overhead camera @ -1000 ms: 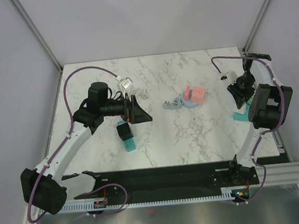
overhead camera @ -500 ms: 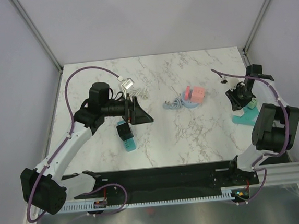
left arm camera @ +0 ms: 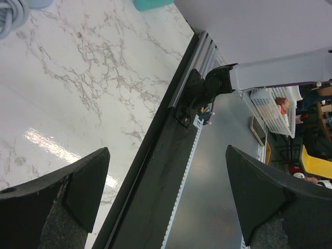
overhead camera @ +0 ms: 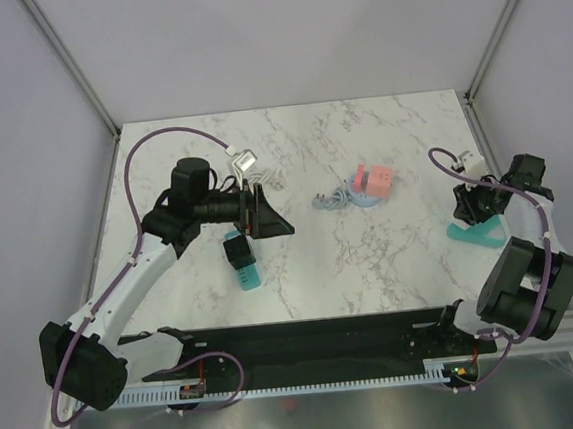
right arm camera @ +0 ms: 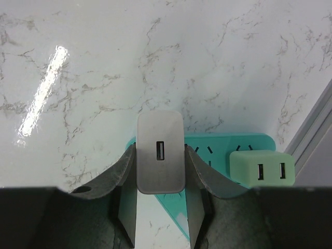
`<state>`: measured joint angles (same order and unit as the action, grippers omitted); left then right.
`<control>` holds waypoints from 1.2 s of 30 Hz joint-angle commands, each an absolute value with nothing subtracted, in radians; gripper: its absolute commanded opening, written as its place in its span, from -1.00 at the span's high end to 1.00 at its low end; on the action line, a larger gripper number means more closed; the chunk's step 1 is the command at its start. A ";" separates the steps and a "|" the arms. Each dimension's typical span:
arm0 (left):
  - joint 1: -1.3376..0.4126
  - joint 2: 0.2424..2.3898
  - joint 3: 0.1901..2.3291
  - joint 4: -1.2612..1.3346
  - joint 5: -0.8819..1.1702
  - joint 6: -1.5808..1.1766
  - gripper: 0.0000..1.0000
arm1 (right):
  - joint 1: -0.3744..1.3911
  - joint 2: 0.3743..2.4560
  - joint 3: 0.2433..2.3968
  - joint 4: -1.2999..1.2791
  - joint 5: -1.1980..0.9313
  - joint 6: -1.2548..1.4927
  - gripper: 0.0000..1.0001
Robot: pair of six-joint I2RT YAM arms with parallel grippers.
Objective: Insert the plug
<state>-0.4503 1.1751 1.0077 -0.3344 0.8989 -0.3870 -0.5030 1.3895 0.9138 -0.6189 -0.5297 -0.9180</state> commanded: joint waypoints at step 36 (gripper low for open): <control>-0.454 1.150 1.015 -0.308 0.900 -0.353 -0.99 | -0.744 1.298 0.534 -0.344 -0.676 -0.903 1.00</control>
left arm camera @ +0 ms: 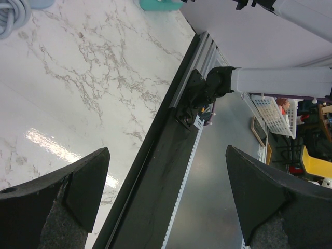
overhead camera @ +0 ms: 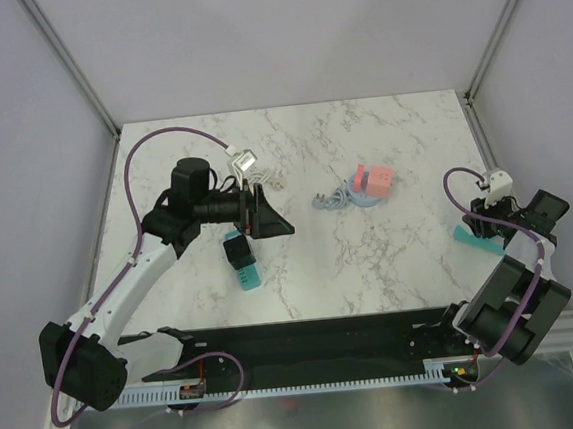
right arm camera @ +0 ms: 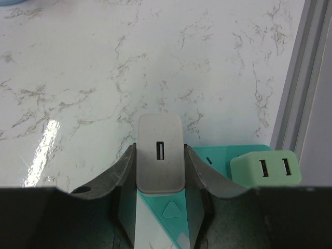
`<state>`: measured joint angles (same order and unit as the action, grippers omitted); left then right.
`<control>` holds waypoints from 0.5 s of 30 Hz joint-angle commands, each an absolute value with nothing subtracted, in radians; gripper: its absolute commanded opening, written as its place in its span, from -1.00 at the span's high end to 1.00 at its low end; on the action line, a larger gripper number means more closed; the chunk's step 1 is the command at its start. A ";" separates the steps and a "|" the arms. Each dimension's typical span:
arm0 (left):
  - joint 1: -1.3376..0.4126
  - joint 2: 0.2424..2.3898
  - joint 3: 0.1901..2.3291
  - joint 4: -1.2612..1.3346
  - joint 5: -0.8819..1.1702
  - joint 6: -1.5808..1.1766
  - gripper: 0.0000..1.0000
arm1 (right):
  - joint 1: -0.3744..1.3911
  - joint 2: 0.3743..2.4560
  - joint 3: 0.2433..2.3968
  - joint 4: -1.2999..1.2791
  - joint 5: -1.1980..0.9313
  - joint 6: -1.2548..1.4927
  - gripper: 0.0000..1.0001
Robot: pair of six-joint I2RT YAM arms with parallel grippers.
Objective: Insert the plug
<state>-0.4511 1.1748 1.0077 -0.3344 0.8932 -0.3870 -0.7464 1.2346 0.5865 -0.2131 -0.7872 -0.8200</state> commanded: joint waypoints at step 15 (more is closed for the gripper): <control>-0.454 1.164 1.020 -0.318 0.897 -0.347 -1.00 | -0.742 1.355 0.522 -0.293 -0.672 -0.859 0.53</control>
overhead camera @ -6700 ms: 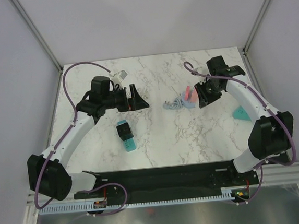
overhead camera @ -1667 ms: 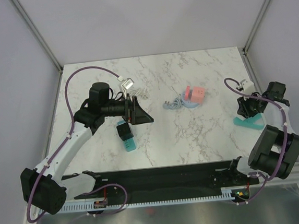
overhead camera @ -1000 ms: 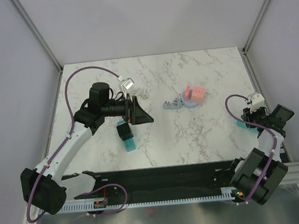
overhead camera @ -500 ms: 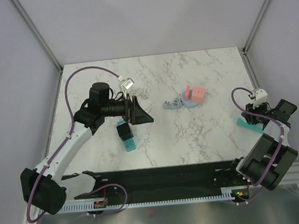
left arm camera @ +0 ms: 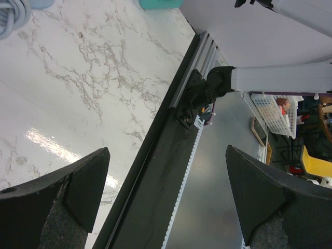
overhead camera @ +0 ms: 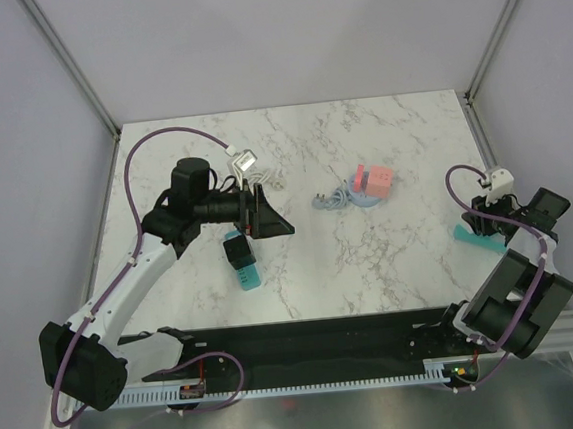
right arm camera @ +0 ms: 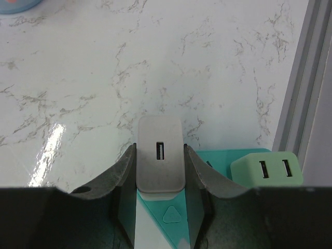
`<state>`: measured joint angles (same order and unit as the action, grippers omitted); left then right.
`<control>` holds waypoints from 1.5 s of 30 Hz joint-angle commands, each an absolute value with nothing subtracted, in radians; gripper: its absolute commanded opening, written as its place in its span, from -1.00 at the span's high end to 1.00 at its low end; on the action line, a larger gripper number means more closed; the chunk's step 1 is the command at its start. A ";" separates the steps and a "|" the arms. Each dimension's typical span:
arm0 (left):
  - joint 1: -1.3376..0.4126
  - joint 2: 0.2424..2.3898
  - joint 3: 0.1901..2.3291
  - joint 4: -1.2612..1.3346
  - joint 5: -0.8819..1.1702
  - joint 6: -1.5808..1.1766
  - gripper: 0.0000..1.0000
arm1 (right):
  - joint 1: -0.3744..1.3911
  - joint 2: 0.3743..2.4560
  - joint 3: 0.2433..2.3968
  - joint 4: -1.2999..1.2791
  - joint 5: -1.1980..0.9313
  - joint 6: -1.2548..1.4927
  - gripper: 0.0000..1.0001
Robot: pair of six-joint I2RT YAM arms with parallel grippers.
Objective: Insert the plug
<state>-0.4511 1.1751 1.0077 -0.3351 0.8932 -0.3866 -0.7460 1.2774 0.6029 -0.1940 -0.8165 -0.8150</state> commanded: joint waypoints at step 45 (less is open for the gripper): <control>-0.445 1.118 1.193 -0.394 0.598 -0.379 -1.00 | -0.188 1.134 1.238 -0.480 -0.292 0.566 -0.96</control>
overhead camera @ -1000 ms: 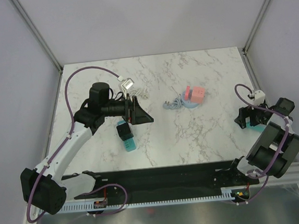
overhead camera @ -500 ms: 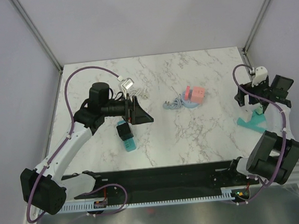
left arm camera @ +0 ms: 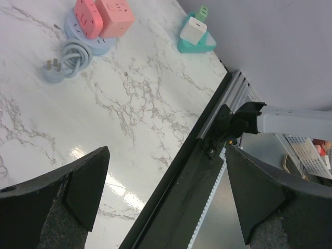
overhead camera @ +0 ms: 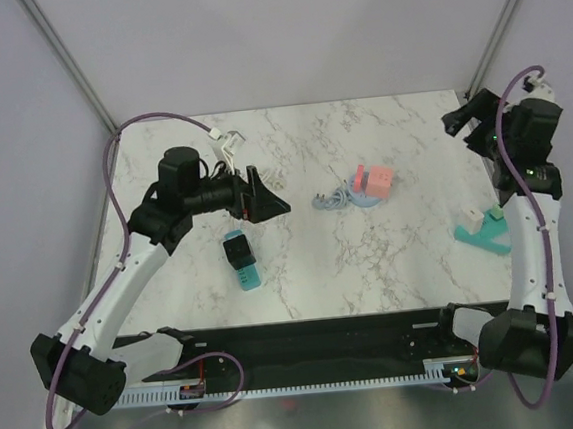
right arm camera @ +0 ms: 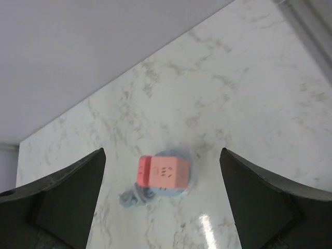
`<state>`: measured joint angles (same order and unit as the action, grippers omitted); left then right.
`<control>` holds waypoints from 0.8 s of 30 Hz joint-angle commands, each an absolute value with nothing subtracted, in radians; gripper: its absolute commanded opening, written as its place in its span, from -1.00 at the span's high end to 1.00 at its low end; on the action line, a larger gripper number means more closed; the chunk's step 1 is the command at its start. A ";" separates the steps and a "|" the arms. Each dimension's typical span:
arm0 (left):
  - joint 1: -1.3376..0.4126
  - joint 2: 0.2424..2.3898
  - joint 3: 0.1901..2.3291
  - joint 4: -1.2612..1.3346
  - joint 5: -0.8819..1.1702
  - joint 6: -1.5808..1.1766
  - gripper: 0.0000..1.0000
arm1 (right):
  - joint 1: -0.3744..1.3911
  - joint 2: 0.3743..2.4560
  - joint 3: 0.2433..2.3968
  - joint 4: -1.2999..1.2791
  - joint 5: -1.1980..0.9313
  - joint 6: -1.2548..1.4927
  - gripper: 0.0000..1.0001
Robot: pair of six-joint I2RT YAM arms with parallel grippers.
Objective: Insert the plug
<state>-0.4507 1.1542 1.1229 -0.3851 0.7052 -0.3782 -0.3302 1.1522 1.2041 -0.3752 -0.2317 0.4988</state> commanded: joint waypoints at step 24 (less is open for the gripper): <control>-0.439 0.894 1.144 -0.334 0.485 -0.503 -1.00 | 0.238 0.980 1.061 -0.327 -0.482 0.624 -0.96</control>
